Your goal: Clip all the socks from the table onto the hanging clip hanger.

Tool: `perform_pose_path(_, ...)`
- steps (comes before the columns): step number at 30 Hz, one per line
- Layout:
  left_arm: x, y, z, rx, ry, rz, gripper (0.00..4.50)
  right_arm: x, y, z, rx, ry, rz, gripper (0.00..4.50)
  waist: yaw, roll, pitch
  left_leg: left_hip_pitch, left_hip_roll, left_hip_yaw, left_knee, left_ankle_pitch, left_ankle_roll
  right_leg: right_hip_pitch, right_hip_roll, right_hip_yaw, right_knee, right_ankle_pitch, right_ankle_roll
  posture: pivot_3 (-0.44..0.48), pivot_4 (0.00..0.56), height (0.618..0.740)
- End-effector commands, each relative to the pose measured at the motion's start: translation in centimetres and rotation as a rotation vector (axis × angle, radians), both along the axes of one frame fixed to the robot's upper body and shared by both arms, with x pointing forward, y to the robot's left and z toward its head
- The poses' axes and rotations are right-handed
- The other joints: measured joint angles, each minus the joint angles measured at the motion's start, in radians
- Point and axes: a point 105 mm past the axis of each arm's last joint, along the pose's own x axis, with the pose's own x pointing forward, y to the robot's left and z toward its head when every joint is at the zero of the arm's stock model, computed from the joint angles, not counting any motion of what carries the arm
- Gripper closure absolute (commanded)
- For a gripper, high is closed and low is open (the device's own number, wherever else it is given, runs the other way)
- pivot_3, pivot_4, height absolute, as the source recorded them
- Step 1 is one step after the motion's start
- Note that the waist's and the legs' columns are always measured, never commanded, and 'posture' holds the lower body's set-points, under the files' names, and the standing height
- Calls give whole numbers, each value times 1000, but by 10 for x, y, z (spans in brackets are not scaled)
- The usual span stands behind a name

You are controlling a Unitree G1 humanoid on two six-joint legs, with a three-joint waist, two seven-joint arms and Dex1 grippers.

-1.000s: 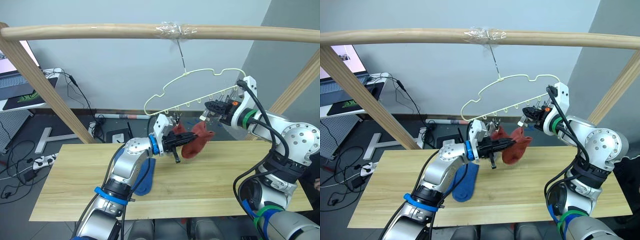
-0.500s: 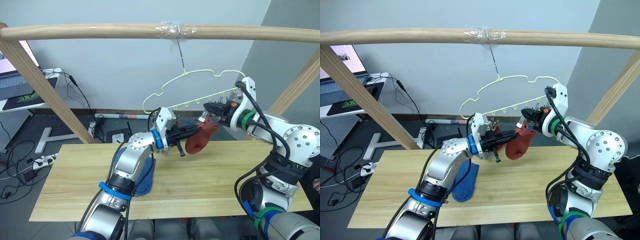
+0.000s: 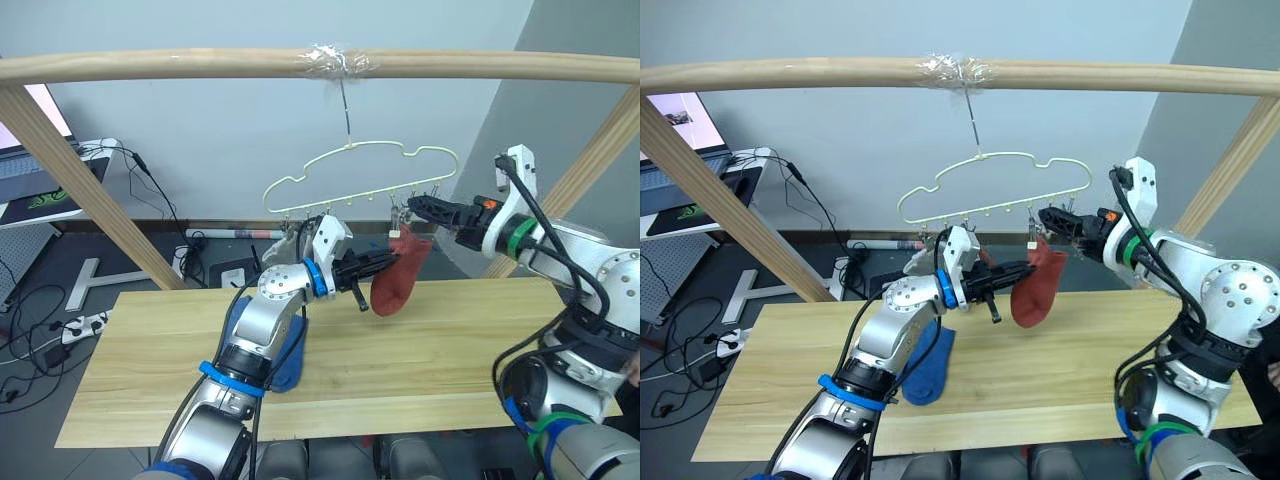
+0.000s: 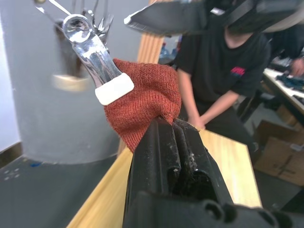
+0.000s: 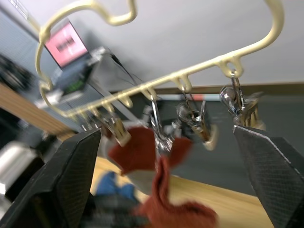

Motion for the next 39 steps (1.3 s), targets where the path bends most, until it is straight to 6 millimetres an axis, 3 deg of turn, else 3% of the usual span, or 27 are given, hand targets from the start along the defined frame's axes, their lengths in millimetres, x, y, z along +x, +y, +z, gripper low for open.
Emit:
perform_pose_path(1,10,8,2,-13,24,56,4030,-7,5,8,-99,-141,13,0,-4,0,0,0,0,0,0,0,0,0,0,0,0,0,0,55,124,740)
perform_pose_path(2,12,11,1,-13,38,66,3917,-8,6,7,-135,-177,6,0,-6,0,0,0,0,0,0,0,0,0,0,0,0,0,0,55,124,740)
perform_pose_path(9,18,35,-1,29,45,91,1994,-17,17,-17,-278,-323,-50,0,-20,0,0,-1,0,0,0,0,0,-1,0,1,0,-3,5,56,130,740)
perform_pose_path(15,6,59,26,47,-45,28,225,-14,28,-29,-330,-430,-132,0,-26,-1,0,0,0,0,0,0,0,-1,0,1,1,-3,5,83,136,740)
perform_pose_path(18,-1,68,43,29,-98,10,193,-8,24,-31,-334,-481,-247,536,-25,-1,1,0,1,0,0,0,0,-1,0,0,1,-3,5,83,136,740)
perform_pose_path(22,-10,72,61,-6,-125,-5,193,-2,30,-33,-351,-518,-299,1925,-22,-1,1,0,0,1,0,0,0,-1,0,1,1,-3,5,102,139,740)
perform_pose_path(23,-11,73,65,-12,-131,-4,193,-1,31,-33,-341,-519,-308,1925,-22,-1,1,0,0,1,0,0,0,-1,0,1,1,-3,5,102,139,740)
perform_pose_path(24,-11,73,68,-16,-136,-2,193,-1,33,-33,-333,-521,-311,1925,-22,-1,1,0,1,0,0,0,0,-1,0,1,1,-3,5,102,139,740)
perform_pose_path(27,-17,76,72,-16,-157,-9,193,1,37,-34,-303,-516,-323,2488,-21,-1,1,0,1,0,0,0,0,-1,0,0,2,-3,5,102,139,740)
perform_pose_path(30,-19,77,71,-13,-151,-12,193,4,39,-36,-300,-515,-327,3434,-20,-1,1,0,1,0,0,0,0,-1,0,1,2,0,1,109,139,740)
perform_pose_path(39,-22,77,74,-26,-157,-2,193,15,38,-40,-272,-492,-354,3434,-20,-1,1,0,1,0,0,0,0,-1,0,1,2,0,0,109,139,740)
